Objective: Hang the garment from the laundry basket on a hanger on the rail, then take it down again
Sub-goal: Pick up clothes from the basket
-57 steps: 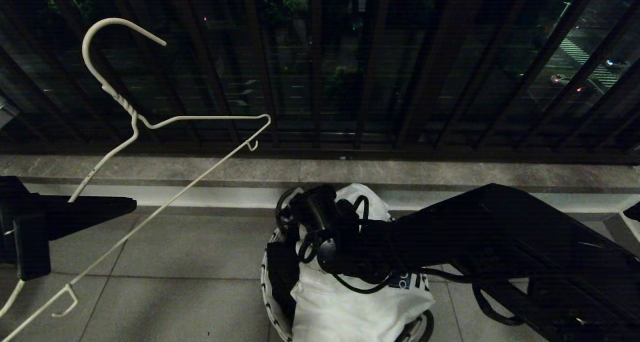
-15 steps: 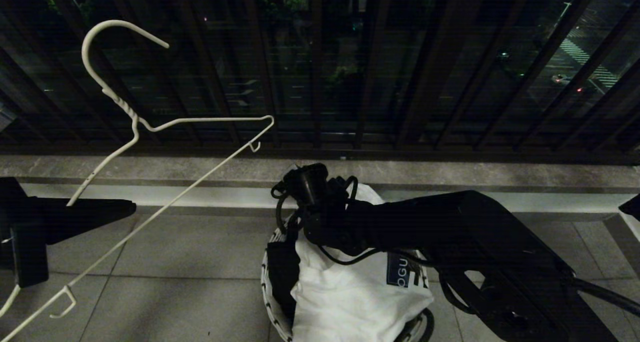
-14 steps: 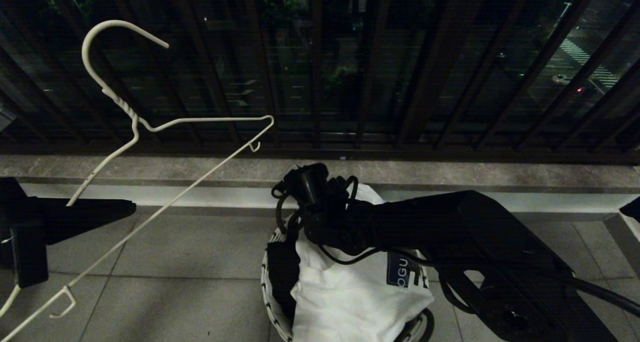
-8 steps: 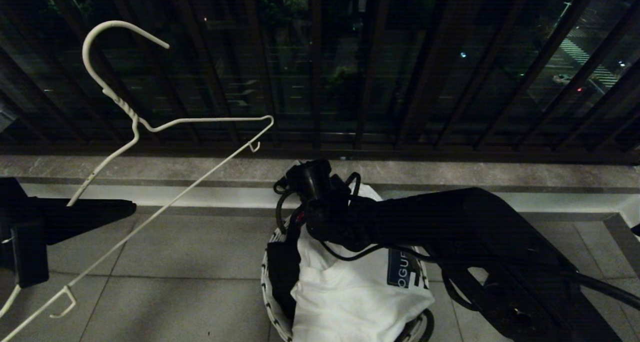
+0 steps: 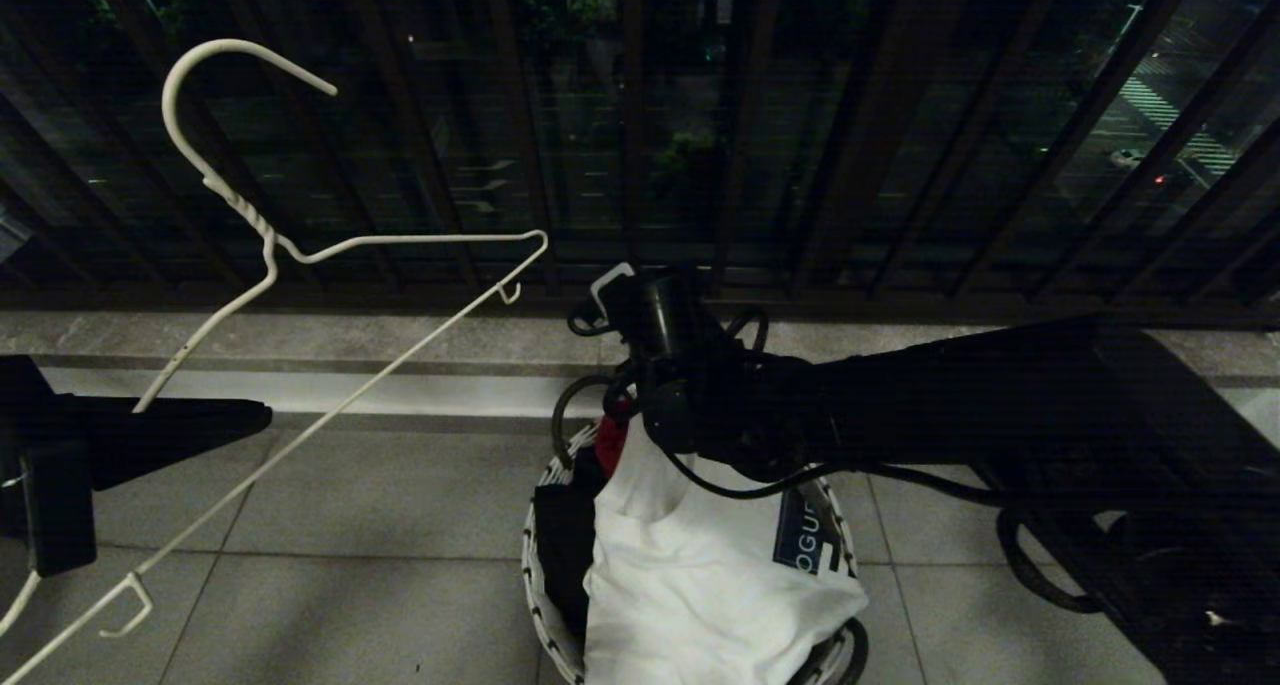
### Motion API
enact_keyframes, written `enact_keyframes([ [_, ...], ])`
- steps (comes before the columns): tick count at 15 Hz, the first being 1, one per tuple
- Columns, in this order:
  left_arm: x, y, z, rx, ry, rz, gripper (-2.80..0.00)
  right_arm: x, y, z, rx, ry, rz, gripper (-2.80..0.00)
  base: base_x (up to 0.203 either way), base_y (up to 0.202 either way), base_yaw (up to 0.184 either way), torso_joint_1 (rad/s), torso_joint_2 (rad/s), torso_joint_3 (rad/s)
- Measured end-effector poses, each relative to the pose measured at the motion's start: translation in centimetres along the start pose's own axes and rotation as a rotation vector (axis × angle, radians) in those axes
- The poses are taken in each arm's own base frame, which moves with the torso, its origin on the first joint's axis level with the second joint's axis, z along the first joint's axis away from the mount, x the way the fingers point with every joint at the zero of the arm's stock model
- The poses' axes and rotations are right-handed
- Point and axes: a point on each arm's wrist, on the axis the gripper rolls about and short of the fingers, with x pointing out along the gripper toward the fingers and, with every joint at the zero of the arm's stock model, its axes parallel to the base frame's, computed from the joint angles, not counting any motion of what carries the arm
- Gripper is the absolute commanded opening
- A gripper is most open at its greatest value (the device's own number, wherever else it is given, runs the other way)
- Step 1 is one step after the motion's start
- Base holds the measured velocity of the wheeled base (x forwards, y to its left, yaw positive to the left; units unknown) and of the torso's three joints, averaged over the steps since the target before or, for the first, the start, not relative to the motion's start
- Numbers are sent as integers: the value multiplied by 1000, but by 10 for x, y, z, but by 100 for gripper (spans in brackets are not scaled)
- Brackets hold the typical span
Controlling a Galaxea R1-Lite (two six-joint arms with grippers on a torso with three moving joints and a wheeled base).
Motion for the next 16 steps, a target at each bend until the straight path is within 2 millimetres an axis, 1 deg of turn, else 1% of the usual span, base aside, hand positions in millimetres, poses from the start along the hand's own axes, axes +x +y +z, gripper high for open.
enact_keyframes([
  [2, -1, -1, 0, 1, -2, 0, -280, -22, -10, -8, 4, 10, 18, -280, 0, 0, 0, 0, 0, 0],
  [5, -2, -3, -2, 6, -1, -13, -280, -56, -23, -35, -40, 61, 60, -280, 0, 0, 0, 0, 0, 0],
  [7, -2, -5, -3, 9, -1, -23, -280, -71, -28, -55, -77, 100, 78, -280, 0, 0, 0, 0, 0, 0],
  [8, -2, -5, -3, 11, -2, -24, -280, -74, -30, -63, -90, 118, 84, -280, 0, 0, 0, 0, 0, 0],
  [10, -2, -6, -3, 11, -3, -25, -280, -74, -31, -75, -89, 126, 80, -280, 0, 0, 0, 0, 0, 0],
  [14, -2, -6, -3, 16, -3, -25, -280, -64, -25, -77, -39, 76, 64, -280, 0, 0, 0, 0, 0, 0],
  [16, -2, -6, -3, 17, -3, -25, -280, -59, -21, -71, -23, 56, 76, -280, 0, 0, 0, 0, 0, 0],
])
